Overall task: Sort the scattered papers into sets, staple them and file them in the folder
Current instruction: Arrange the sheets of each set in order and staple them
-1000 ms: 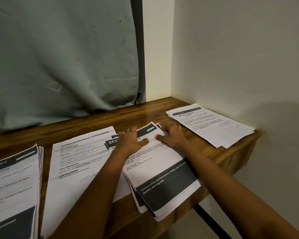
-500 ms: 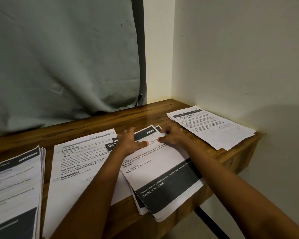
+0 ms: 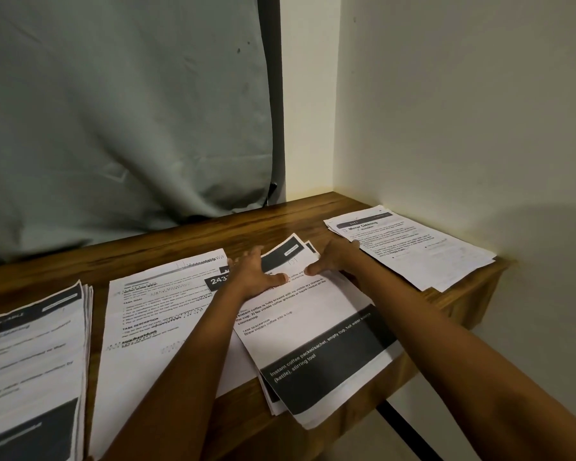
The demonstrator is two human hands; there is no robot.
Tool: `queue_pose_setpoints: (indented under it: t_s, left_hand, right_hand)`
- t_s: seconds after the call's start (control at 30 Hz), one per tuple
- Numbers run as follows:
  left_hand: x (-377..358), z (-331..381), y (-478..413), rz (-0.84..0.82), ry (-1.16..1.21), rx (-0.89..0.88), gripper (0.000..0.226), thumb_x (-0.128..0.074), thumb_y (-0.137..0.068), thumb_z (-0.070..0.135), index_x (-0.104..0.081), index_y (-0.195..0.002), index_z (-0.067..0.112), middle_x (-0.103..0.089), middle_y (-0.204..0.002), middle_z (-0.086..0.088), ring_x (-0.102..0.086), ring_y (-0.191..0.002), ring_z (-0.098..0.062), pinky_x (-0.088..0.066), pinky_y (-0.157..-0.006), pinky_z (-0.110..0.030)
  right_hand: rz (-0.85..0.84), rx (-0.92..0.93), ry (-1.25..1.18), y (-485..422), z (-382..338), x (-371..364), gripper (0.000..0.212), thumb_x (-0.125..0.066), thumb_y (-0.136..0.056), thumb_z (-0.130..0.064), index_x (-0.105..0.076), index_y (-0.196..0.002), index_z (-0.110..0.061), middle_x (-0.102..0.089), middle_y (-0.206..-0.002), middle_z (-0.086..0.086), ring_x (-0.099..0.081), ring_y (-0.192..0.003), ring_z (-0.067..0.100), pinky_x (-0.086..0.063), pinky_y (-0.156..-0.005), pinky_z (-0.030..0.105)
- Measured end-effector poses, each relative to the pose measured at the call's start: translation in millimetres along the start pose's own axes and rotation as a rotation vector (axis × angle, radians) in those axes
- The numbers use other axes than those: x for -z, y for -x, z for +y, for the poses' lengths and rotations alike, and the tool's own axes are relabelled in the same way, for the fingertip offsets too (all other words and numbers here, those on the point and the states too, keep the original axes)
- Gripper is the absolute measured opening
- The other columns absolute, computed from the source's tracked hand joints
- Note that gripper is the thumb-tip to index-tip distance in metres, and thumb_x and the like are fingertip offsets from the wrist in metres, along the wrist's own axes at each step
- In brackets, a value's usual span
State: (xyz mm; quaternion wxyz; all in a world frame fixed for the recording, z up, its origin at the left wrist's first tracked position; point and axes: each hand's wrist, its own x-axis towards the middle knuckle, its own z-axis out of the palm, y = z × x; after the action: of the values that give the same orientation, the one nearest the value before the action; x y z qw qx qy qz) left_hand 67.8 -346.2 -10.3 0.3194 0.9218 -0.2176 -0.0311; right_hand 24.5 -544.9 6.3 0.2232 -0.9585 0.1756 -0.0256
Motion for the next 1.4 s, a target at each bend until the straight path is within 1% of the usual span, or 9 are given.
queue_pose_setpoints:
  t_s: [0.07, 0.17, 0.37, 0.5, 0.63, 0.77, 0.87, 1.2, 1.4]
  left_hand:
    - [4.1, 0.4, -0.3, -0.014, -0.018, 0.000, 0.089, -0.075, -0.077, 0.044, -0.027, -0.148, 0.021, -0.034, -0.151, -0.009, -0.027, -0.141, -0.033, -0.022, -0.115, -0.054]
    - [9.5, -0.6, -1.7, -0.045, 0.004, -0.036, 0.090, -0.075, -0.077, 0.046, -0.025, -0.148, 0.023, -0.037, -0.150, -0.006, -0.031, -0.139, -0.031, -0.021, -0.115, -0.056]
    - [12.4, -5.9, -2.2, 0.103, 0.300, -0.038, 0.066, -0.038, -0.066, 0.090, -0.044, -0.117, 0.049, -0.063, -0.117, 0.003, -0.057, -0.117, -0.032, -0.041, -0.100, -0.061]
    - [14.3, -4.9, 1.1, 0.201, 0.314, -0.075, 0.035, -0.050, -0.092, 0.054, -0.054, -0.118, 0.031, -0.066, -0.112, -0.002, -0.062, -0.106, -0.026, -0.051, -0.091, -0.053]
    - [13.1, -17.3, -4.0, 0.168, 0.112, -0.121, 0.030, -0.053, -0.095, 0.041, -0.061, -0.117, 0.023, -0.065, -0.116, -0.005, -0.053, -0.117, -0.029, -0.029, -0.110, -0.058]
    - [11.8, -20.9, -7.6, 0.182, 0.003, -0.163, 0.026, -0.057, -0.094, 0.035, -0.059, -0.116, 0.021, -0.066, -0.115, -0.005, -0.054, -0.117, -0.026, -0.002, -0.118, -0.055]
    - [10.4, -25.6, -10.6, 0.187, -0.005, -0.161, 0.025, -0.062, -0.091, 0.036, -0.056, -0.112, 0.025, -0.066, -0.115, -0.003, -0.052, -0.122, -0.027, 0.006, -0.116, -0.050]
    - [11.3, -23.8, -5.4, 0.237, -0.049, -0.162, 0.029, -0.057, -0.095, 0.032, -0.058, -0.121, 0.021, -0.064, -0.122, -0.005, -0.053, -0.121, -0.025, 0.009, -0.116, -0.049]
    - [29.7, -16.7, -1.4, 0.211, -0.145, -0.156, 0.041, -0.056, -0.094, 0.039, -0.054, -0.132, 0.022, -0.057, -0.134, -0.003, -0.045, -0.131, -0.025, 0.009, -0.116, -0.051]
  right_hand:
    - [0.086, 0.046, -0.086, 14.8, -0.6, 3.6, 0.051, -0.076, -0.075, -0.047, -0.062, -0.113, -0.015, -0.061, -0.116, 0.003, -0.042, -0.125, 0.027, -0.020, -0.109, 0.045]
    - [0.069, 0.040, -0.431, 27.1, -4.2, 0.7, 0.032, -0.081, -0.074, -0.025, -0.066, -0.090, -0.002, -0.064, -0.088, 0.002, -0.054, -0.097, 0.020, -0.035, -0.100, 0.039]
    - [0.132, -0.064, -0.776, 38.7, -24.4, -18.7, 0.030, -0.086, -0.067, -0.019, -0.058, -0.069, -0.009, -0.068, -0.094, 0.013, -0.062, -0.100, 0.032, -0.049, -0.093, 0.051]
    - [0.179, -0.095, -0.716, 39.0, -25.9, -17.7, 0.025, -0.080, -0.075, -0.031, -0.062, -0.070, -0.015, -0.068, -0.094, 0.010, -0.060, -0.103, 0.030, -0.047, -0.096, 0.045]
    - [0.235, -0.116, -0.328, 37.0, -5.0, 3.1, 0.042, -0.073, -0.079, -0.043, -0.066, -0.100, -0.007, -0.066, -0.111, 0.010, -0.058, -0.110, 0.025, -0.042, -0.086, 0.029]
    - [0.117, -0.173, -0.307, 36.4, 4.0, 9.4, 0.080, -0.083, -0.071, -0.032, -0.044, -0.135, -0.002, -0.050, -0.137, 0.012, -0.044, -0.128, 0.027, -0.037, -0.103, 0.033]
    - [0.060, -0.194, -0.284, 33.1, 1.1, 12.7, 0.079, -0.084, -0.071, -0.022, -0.042, -0.134, 0.000, -0.049, -0.138, 0.013, -0.044, -0.128, 0.029, -0.037, -0.102, 0.034]
    - [0.042, -0.219, -0.008, 15.8, -3.0, 4.9, 0.094, -0.080, -0.071, -0.045, -0.032, -0.142, -0.006, -0.044, -0.142, 0.013, -0.043, -0.130, 0.032, -0.037, -0.104, 0.040]
    - [0.200, -0.219, -0.113, 24.6, 5.1, 7.2, 0.071, -0.075, -0.080, -0.036, -0.044, -0.132, 0.002, -0.052, -0.134, 0.015, -0.049, -0.124, 0.030, -0.041, -0.098, 0.032]
